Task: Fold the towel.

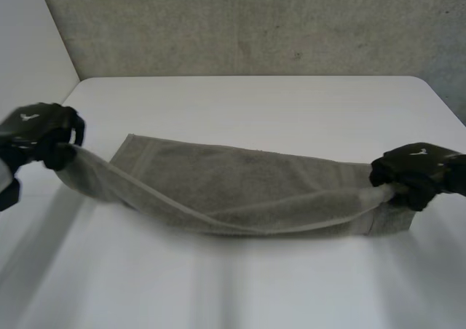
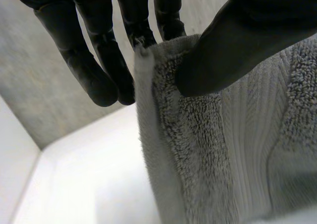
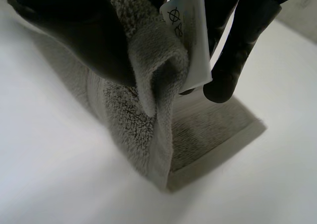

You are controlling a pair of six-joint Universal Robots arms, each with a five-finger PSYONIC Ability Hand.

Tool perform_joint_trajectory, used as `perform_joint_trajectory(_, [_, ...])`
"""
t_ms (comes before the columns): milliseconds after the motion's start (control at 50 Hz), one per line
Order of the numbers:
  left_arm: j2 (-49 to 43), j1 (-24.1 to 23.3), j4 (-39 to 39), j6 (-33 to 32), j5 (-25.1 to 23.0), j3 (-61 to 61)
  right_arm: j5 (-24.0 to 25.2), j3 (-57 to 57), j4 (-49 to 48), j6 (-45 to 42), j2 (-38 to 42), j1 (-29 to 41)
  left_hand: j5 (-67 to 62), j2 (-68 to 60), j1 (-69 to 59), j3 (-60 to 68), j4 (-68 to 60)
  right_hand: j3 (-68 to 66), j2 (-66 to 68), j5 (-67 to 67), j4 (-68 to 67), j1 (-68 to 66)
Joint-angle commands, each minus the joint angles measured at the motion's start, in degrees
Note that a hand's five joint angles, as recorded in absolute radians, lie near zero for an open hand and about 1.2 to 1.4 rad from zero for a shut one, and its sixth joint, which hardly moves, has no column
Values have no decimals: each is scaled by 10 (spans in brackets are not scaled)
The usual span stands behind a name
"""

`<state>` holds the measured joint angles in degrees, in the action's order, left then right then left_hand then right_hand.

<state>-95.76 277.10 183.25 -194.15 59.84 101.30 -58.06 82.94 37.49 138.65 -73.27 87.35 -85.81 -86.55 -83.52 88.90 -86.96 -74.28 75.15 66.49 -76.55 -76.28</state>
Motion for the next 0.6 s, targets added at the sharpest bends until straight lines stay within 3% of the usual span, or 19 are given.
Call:
perform_joint_trajectory(20, [-166,-83,-4,-3,136,-136,-52,-112,-2,50,133,57,158,66,35,-89,70,-46,37,24,-23,-26])
perform_joint_trajectory(100, [-241,-95,-6,1,178,-216,-59,-177,-6,96,194,63,158,66,35,-89,70,-46,37,24,-23,-26])
perform_joint_trajectory(280, [-319,-127,-29,4,186,-334,-71,-276,-9,178,270,64,158,66,35,-89,70,-46,37,24,-23,-26])
perform_joint_trajectory(440, [-410,-161,-49,-1,262,-456,-114,-310,-48,210,298,84,158,66,35,-89,70,-38,29,16,-15,-18])
perform_joint_trajectory(600, [-455,-167,-65,1,275,-522,-140,-310,-112,256,299,84,158,66,35,-89,70,-38,29,15,-15,-18])
